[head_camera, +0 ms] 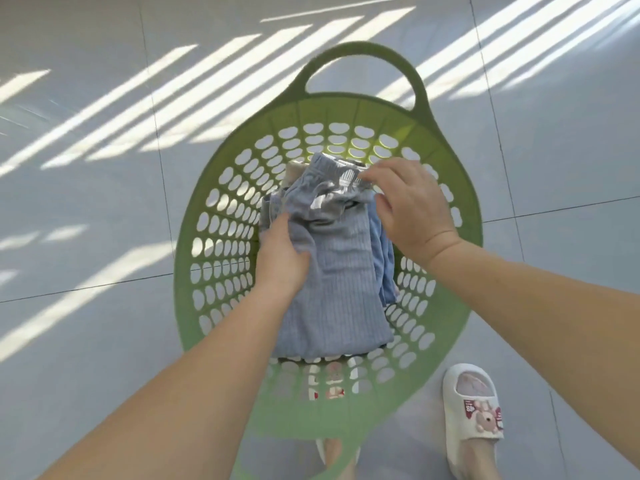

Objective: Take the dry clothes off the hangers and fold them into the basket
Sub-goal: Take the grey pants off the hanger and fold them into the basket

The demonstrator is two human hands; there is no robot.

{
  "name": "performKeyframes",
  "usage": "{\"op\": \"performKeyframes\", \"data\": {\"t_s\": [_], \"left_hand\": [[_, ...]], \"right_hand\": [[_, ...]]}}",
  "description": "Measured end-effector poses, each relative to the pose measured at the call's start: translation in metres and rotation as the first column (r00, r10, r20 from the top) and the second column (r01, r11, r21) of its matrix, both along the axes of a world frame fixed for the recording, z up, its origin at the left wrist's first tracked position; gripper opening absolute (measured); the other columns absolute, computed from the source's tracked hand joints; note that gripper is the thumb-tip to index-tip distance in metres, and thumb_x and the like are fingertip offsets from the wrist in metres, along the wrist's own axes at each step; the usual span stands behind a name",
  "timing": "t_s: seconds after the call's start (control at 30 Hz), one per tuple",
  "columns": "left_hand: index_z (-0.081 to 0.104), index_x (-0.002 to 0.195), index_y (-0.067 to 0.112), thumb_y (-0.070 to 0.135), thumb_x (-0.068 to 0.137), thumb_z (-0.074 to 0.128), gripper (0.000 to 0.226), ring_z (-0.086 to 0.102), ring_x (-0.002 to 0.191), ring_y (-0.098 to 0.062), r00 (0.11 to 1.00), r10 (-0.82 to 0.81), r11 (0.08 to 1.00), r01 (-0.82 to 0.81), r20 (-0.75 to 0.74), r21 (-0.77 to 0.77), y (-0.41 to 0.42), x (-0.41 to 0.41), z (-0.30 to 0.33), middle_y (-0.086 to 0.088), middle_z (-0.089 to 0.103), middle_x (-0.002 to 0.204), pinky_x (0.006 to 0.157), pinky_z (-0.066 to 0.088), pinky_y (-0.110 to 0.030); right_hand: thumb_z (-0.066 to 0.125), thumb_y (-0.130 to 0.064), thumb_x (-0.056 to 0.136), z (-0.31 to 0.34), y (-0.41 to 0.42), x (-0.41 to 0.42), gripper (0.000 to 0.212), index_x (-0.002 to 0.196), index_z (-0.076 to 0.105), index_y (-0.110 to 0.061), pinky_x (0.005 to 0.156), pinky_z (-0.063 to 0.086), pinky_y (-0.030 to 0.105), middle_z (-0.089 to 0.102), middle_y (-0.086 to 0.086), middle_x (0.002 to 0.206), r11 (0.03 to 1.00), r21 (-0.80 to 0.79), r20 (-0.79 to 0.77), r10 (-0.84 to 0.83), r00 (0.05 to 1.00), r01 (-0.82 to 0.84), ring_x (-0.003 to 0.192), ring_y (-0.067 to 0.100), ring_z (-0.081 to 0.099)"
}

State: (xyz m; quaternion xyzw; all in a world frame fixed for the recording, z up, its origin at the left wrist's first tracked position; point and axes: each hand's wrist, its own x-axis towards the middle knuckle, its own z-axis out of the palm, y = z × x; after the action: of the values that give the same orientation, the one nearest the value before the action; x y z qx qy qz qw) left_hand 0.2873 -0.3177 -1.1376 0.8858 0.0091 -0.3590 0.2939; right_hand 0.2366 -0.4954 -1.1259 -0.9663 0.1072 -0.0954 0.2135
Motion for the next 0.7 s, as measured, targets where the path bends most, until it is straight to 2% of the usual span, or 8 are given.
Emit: {"op": "performKeyframes", "data": {"t_s": [0.13, 0.2, 0.27, 0.37, 0.43, 0.5, 0.6, 0.7], "left_hand": [[0.029, 0.143, 0.021, 0.012, 0.09, 0.056, 0.06, 0.043, 0.127, -0.014, 1.0, 0.004, 1.0, -0.004, -0.003, -0.01, -0.002, -0.019, 0.025, -0.001, 0.037, 0.146, 0.102, 0.039, -0.027], [0.028, 0.143, 0.021, 0.012, 0.091, 0.055, 0.059, 0.049, 0.116, -0.006, 0.999, 0.02, 0.999, -0.02, -0.03, -0.025, -0.007, -0.022, 0.035, 0.001, 0.035, 0.146, 0.092, 0.04, -0.018], [0.026, 0.144, 0.022, 0.011, 0.092, 0.053, 0.06, 0.041, 0.128, -0.011, 0.997, 0.043, 0.998, -0.046, -0.068, -0.05, -0.012, -0.023, 0.046, 0.0, 0.033, 0.148, 0.093, 0.034, -0.017], [0.026, 0.145, 0.023, 0.011, 0.093, 0.052, 0.06, 0.037, 0.132, -0.014, 0.995, 0.037, 0.996, -0.045, -0.09, -0.078, -0.021, -0.02, 0.06, 0.001, 0.033, 0.149, 0.087, 0.032, -0.013], [0.027, 0.144, 0.024, 0.013, 0.093, 0.052, 0.058, 0.047, 0.113, -0.008, 0.996, 0.034, 0.996, -0.041, -0.087, -0.076, -0.028, -0.015, 0.066, 0.001, 0.036, 0.146, 0.069, 0.035, -0.003], [0.029, 0.143, 0.023, 0.013, 0.093, 0.052, 0.056, 0.042, 0.094, -0.001, 0.997, 0.023, 0.997, -0.028, -0.078, -0.066, -0.035, -0.015, 0.071, 0.0, 0.039, 0.144, 0.052, 0.029, -0.005], [0.029, 0.143, 0.023, 0.013, 0.093, 0.053, 0.057, 0.045, 0.102, -0.005, 0.997, 0.004, 0.999, -0.007, -0.078, -0.042, -0.053, -0.022, 0.079, -0.001, 0.04, 0.143, 0.065, 0.035, -0.008], [0.028, 0.144, 0.02, 0.015, 0.092, 0.053, 0.057, 0.045, 0.124, -0.019, 0.997, -0.021, 1.0, 0.02, -0.075, -0.008, -0.075, -0.033, 0.082, -0.004, 0.041, 0.143, 0.089, 0.041, -0.027]], "right_hand": [[0.064, -0.004, 0.067, 0.046, -0.011, 0.056, 0.051, 0.114, 0.055, -0.022, 0.09, 0.027, 0.031, 0.062, 0.006, 0.115, 0.958, -0.281, 0.253, 0.013, 0.967, 0.061, 0.106, 0.017, 0.039], [0.063, -0.007, 0.072, 0.067, -0.012, 0.086, 0.064, 0.131, 0.043, -0.023, 0.105, 0.02, 0.035, 0.049, 0.008, 0.135, 0.937, -0.343, 0.092, -0.038, 0.995, 0.067, 0.126, 0.02, 0.032], [0.055, -0.016, 0.088, 0.08, -0.012, 0.108, 0.064, 0.145, 0.025, -0.022, 0.112, 0.015, 0.04, 0.032, 0.007, 0.148, 0.968, -0.248, -0.24, -0.088, 0.967, 0.026, 0.137, 0.024, 0.026], [0.041, -0.024, 0.098, 0.089, -0.017, 0.121, 0.035, 0.132, 0.041, -0.017, 0.088, 0.036, 0.037, 0.054, 0.007, 0.126, 0.995, -0.068, -0.431, -0.089, 0.898, 0.066, 0.114, 0.029, 0.05], [0.037, -0.026, 0.099, 0.092, -0.021, 0.12, 0.027, 0.117, 0.054, -0.016, 0.074, 0.036, 0.031, 0.061, 0.007, 0.108, 0.997, 0.006, -0.432, -0.069, 0.899, 0.08, 0.098, 0.028, 0.055], [0.039, -0.028, 0.099, 0.093, -0.029, 0.113, 0.026, 0.106, 0.059, -0.013, 0.069, 0.034, 0.03, 0.059, 0.007, 0.095, 0.996, 0.061, -0.429, -0.034, 0.903, 0.066, 0.087, 0.026, 0.052], [0.041, -0.029, 0.098, 0.094, -0.052, 0.092, 0.025, 0.095, 0.059, -0.012, 0.066, 0.033, 0.03, 0.053, 0.004, 0.083, 0.979, 0.152, -0.42, -0.059, 0.906, 0.134, 0.079, 0.025, 0.049], [0.041, -0.027, 0.098, 0.09, -0.087, 0.064, 0.023, 0.092, 0.058, -0.012, 0.065, 0.036, 0.032, 0.055, 0.008, 0.086, 0.932, 0.196, -0.417, -0.203, 0.886, 0.305, 0.082, 0.028, 0.052]]}}
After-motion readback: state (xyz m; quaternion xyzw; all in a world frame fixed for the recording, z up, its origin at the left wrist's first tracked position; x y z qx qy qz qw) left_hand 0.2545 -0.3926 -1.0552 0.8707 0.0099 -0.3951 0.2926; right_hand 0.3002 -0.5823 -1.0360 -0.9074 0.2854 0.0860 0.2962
